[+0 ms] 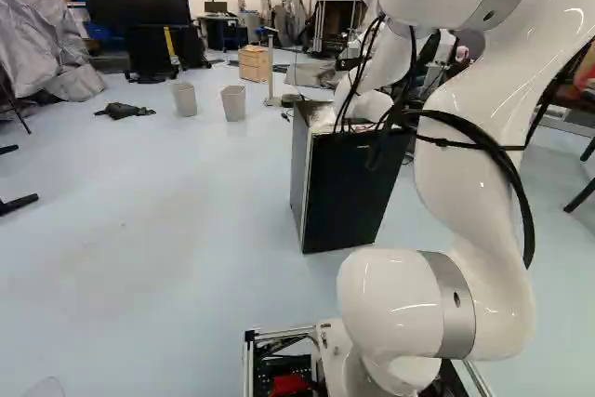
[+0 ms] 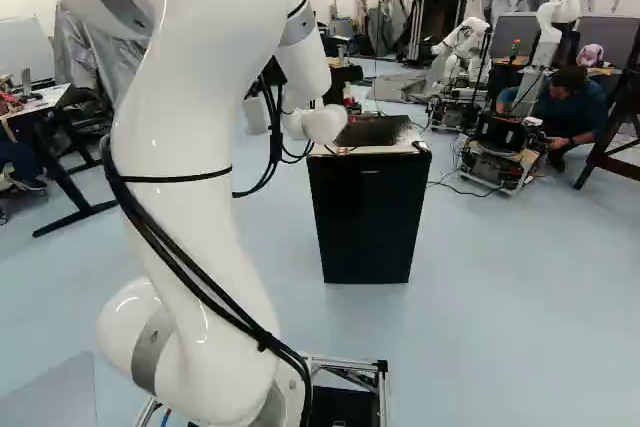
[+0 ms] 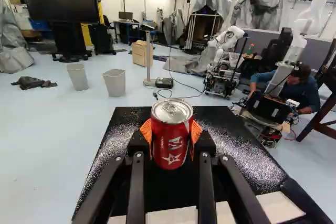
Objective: Grab a drink from the fridge
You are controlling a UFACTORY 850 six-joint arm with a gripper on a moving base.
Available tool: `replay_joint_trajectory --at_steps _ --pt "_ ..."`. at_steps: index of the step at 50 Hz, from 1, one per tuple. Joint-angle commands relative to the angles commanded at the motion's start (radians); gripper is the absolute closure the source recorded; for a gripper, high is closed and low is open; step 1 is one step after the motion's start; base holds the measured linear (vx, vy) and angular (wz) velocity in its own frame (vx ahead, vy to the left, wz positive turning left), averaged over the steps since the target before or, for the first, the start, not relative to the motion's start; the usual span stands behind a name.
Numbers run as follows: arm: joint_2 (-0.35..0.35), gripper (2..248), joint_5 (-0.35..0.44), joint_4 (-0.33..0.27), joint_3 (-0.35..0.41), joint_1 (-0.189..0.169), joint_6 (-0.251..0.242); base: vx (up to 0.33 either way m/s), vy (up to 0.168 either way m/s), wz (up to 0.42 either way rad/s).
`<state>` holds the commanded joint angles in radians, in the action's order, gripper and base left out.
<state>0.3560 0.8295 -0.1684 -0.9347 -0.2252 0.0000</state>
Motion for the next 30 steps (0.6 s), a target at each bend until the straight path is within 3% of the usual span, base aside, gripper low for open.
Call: replay_joint_trajectory --at_steps 30 --pt "-0.111 158 0.008 0.03 0.149 0.04 0.0 0.0 0.0 0.0"
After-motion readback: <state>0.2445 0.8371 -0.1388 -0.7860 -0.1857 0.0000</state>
